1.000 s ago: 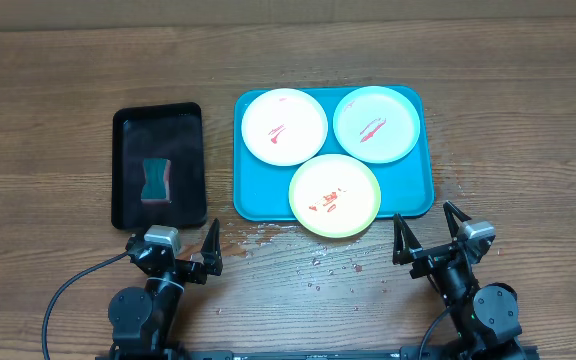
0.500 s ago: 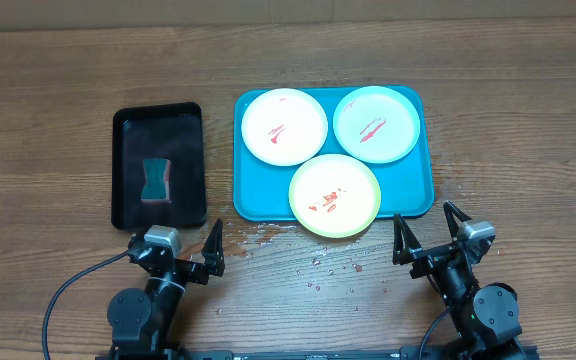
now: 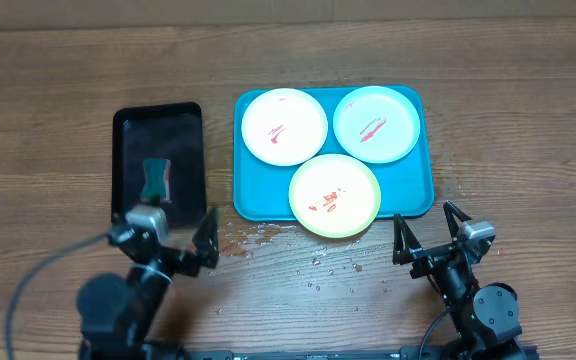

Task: Clean dirty plates on tray and stack at the side
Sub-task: 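Reach the left gripper down to the sponge in the black tray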

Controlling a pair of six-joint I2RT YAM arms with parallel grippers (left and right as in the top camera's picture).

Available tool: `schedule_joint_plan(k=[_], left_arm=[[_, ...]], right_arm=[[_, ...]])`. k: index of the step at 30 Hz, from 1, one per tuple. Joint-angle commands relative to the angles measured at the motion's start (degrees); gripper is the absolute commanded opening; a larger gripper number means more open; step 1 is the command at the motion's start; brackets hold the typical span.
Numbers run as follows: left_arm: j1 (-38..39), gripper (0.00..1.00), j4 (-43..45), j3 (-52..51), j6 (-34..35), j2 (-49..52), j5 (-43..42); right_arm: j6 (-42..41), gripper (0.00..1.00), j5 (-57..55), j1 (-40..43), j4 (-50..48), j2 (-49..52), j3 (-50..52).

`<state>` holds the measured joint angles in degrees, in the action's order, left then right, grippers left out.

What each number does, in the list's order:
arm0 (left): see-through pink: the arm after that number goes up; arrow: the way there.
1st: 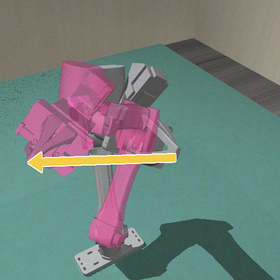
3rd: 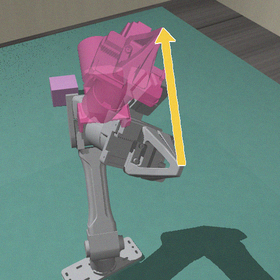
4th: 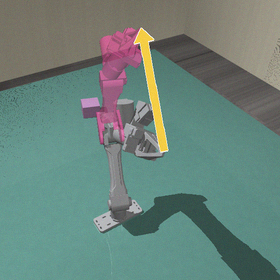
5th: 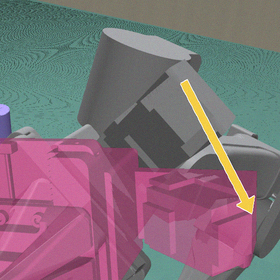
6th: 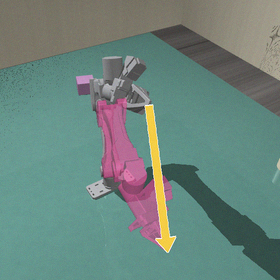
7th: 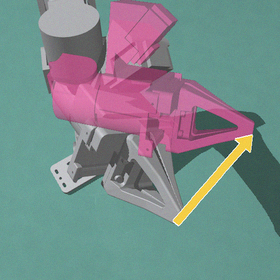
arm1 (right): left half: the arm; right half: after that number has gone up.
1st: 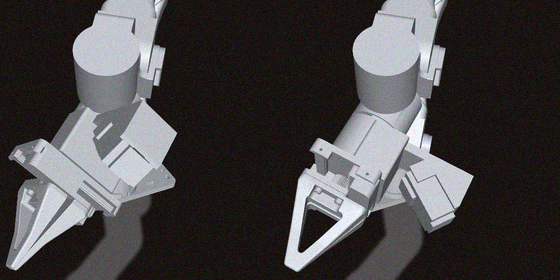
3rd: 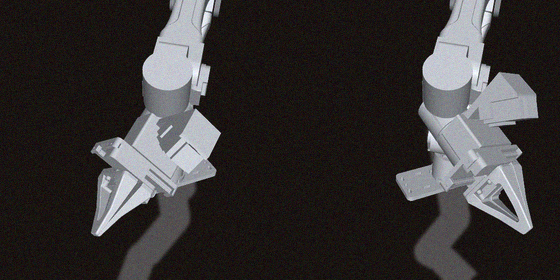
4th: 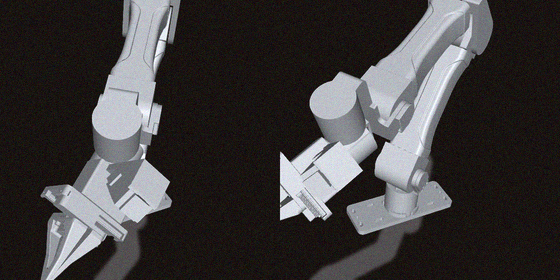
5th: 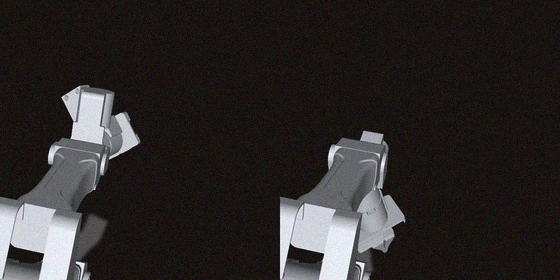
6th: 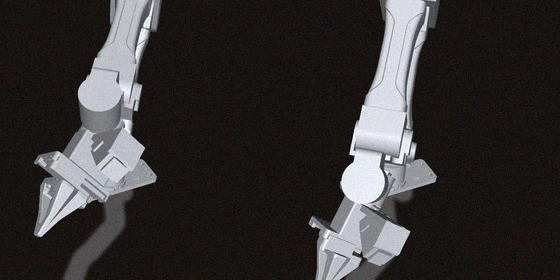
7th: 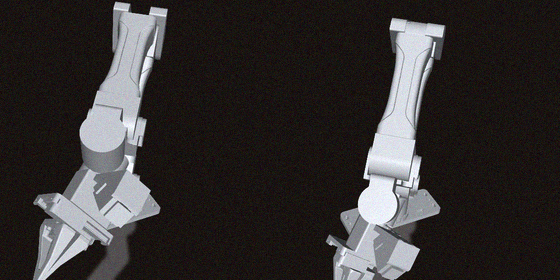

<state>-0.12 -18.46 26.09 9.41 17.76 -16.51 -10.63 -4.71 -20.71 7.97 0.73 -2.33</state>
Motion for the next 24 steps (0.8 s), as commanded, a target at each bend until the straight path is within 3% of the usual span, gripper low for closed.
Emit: schedule_joint_plan(k=[1, 12, 24], left_arm=[[-0.2, 1.00, -4.9, 11.7, -5.6, 10.6, 5.4], [-0.2, 1.00, -37.5, 47.6, -4.2, 44.8, 28.5], [-0.3, 1.00, -33.8, 50.1, -3.4, 67.6, 22.5]], right_arm=[[0.2, 1.00, -0.2, 0.2, -0.4, -0.6, 0.3], [0.2, 1.00, -0.2, 0.2, -0.4, -0.6, 0.3], [0.2, 1.00, -0.2, 0.2, -0.4, -0.6, 0.3]])
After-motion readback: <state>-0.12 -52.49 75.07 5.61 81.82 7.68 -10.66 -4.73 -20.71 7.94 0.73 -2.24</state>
